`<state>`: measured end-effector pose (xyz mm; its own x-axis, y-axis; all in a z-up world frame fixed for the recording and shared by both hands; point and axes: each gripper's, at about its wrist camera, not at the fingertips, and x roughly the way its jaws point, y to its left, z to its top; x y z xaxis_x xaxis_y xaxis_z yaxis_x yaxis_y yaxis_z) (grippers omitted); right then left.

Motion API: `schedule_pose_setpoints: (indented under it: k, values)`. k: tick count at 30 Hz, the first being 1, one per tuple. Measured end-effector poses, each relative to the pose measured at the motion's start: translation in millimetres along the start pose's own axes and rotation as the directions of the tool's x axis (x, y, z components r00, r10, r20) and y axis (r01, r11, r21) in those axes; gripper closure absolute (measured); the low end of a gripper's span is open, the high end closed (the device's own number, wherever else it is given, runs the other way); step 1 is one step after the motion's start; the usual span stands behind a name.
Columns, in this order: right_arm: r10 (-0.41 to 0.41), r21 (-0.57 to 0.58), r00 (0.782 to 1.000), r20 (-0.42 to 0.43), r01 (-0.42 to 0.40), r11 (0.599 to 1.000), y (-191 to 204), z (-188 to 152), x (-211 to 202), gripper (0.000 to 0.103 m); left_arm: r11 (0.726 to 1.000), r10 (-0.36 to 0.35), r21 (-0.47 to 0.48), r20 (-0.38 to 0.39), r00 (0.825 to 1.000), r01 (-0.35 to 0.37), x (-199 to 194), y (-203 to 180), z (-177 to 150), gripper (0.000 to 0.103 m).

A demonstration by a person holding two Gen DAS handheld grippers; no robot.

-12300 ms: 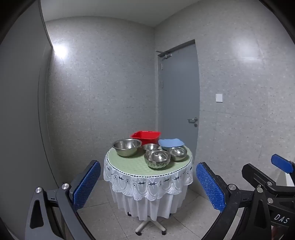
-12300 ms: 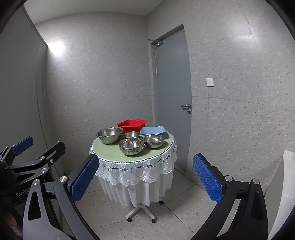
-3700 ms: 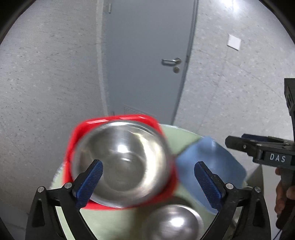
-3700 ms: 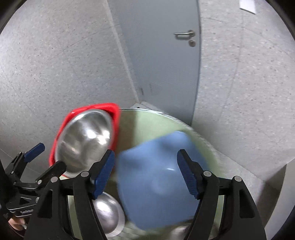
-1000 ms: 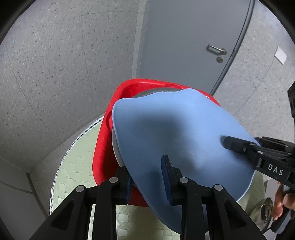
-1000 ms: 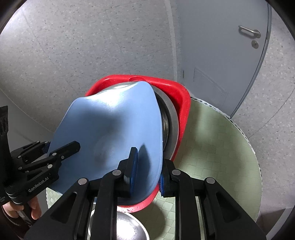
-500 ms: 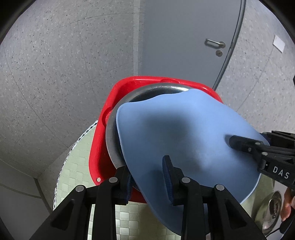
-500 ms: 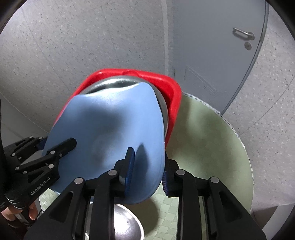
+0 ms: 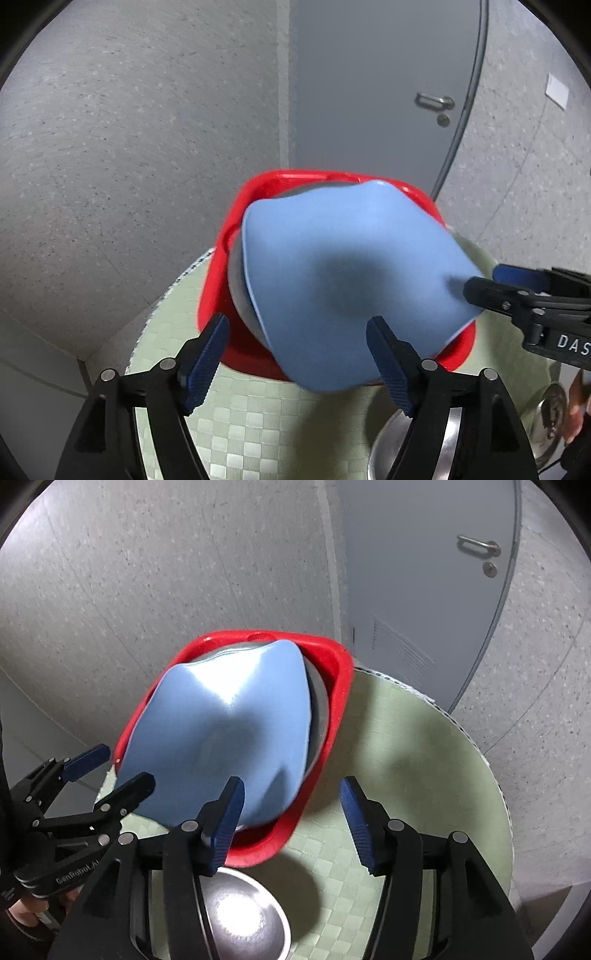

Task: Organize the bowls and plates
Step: 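Lower the blue plate onto the bowl in the red basin and release, then grasp the rim of a medium steel bowl with the right gripper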

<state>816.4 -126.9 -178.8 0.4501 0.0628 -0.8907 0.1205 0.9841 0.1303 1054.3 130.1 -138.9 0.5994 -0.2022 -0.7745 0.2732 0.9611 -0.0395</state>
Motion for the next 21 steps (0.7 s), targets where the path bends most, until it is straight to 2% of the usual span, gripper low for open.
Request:
schedule_pose_setpoints:
  k: [3, 6, 10, 11, 16, 21]
  values:
    - [0.001, 0.008, 0.999, 0.032, -0.002, 1.0, -7.3, -5.5, -19.9, 0.038, 1.0, 0.005, -0.023, 0.048, 0.999, -0.004, -24.4, -0.7, -10.5, 0.023]
    - [-0.004, 0.017, 0.998, 0.064, 0.003, 1.0, -21.3, -17.7, -48.6, 0.038, 1.0, -0.016, -0.017, 0.082, 0.996, 0.018, -47.9, -9.9, -22.7, 0.022]
    - [-0.04, 0.049, 0.995, 0.097, 0.036, 0.998, -50.0, -44.6, -84.8, 0.034, 0.995, -0.095, 0.047, 0.103, 0.99, 0.091, -77.5, -38.6, -44.8, 0.015]
    - [-0.051, 0.062, 0.993, 0.102, 0.045, 0.997, -59.0, -53.2, -92.6, 0.034, 0.992, -0.115, 0.066, 0.099, 0.988, 0.109, -81.0, -45.2, -49.6, 0.012]
    - [-0.096, 0.148, 0.991, 0.099, 0.08, 0.986, -93.4, -95.0, -117.9, 0.034, 0.961, -0.223, 0.174, 0.039, 0.974, 0.213, -89.1, -98.1, -76.8, 0.012]
    - [-0.127, 0.233, 0.988, 0.084, 0.104, 0.967, -124.1, -134.5, -128.7, 0.034, 0.924, -0.263, 0.273, -0.053, 0.963, 0.267, -78.8, -149.2, -99.8, 0.012]
